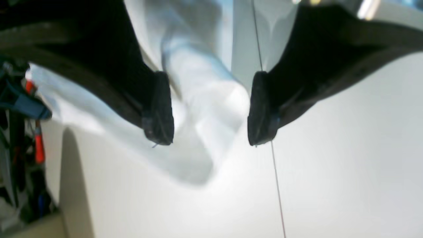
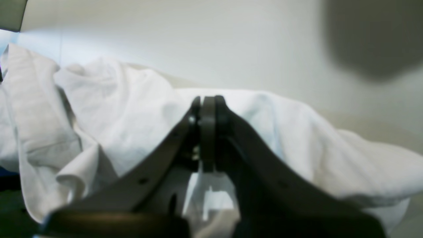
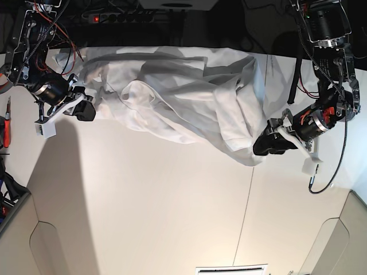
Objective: Layout the t-shirt on the table in an organized manner, then fold the t-shirt properly
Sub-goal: 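Lift the shirt end with the left gripper and fold it toward the right gripper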
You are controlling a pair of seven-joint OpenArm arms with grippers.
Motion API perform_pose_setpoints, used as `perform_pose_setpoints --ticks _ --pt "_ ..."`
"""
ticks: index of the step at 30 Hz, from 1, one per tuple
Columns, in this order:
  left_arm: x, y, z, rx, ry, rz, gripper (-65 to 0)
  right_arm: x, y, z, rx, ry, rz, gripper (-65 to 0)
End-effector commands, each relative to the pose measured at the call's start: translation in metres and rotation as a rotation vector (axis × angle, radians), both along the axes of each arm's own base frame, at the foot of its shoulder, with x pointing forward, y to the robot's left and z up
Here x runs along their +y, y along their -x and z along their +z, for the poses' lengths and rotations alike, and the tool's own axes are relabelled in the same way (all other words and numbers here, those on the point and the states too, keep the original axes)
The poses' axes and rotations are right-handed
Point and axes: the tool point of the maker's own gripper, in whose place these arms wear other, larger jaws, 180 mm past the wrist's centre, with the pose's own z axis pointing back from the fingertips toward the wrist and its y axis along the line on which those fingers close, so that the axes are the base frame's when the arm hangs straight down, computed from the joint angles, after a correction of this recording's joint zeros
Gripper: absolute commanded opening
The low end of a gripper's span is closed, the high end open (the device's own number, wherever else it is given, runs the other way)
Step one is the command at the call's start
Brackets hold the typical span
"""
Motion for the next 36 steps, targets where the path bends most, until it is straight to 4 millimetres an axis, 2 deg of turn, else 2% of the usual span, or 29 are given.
perform_pose_setpoints --ticks 1,2,3,6,11,14,17,23,27,36 --pt "-0.001 -0.009 0.017 -0.058 0.021 -0.014 -26.8 -0.002 -0.009 0.012 -0.052 -0.003 0.001 -65.0" --pt "-0.003 -0.007 0.018 -0.057 0.03 -0.028 -30.1 -0.002 -0.009 0.012 -0.052 -0.003 0.002 -65.0" --pt "-0.005 -0.006 0.019 -0.058 0.042 -0.035 -36.5 -0.002 -0.009 0.012 -0.052 -0.004 0.002 -65.0" --pt "-0.009 -0.006 0.025 -0.074 0.097 -0.035 -64.6 -0.002 -0.009 0.012 -0.051 -0.003 0.002 -65.0" --pt "-0.031 -0.001 0.053 -0.143 0.245 -0.13 -65.0 -0.002 -0.009 0.012 -0.051 -0.003 0.002 -65.0" --pt "-0.044 0.008 0.075 -0.208 0.33 -0.198 -65.0 -0.002 -0.009 0.012 -0.05 0.001 0.002 -65.0" --pt "-0.053 0.019 0.088 -0.237 0.379 -0.222 -65.0 -0.003 -0.009 0.011 -0.047 0.007 0.003 -65.0" --pt "-0.075 0.038 0.094 -0.253 0.415 -0.23 -65.0 -0.003 -0.009 0.011 -0.048 0.006 0.003 -65.0" --pt "-0.094 0.051 0.088 -0.221 0.46 -0.256 -65.0 -0.003 -0.009 0.011 -0.048 0.007 0.003 -65.0" --pt "-0.185 0.095 0.08 -0.106 0.553 -0.537 -65.0 -0.003 -0.009 0.011 -0.048 0.007 0.003 -65.0"
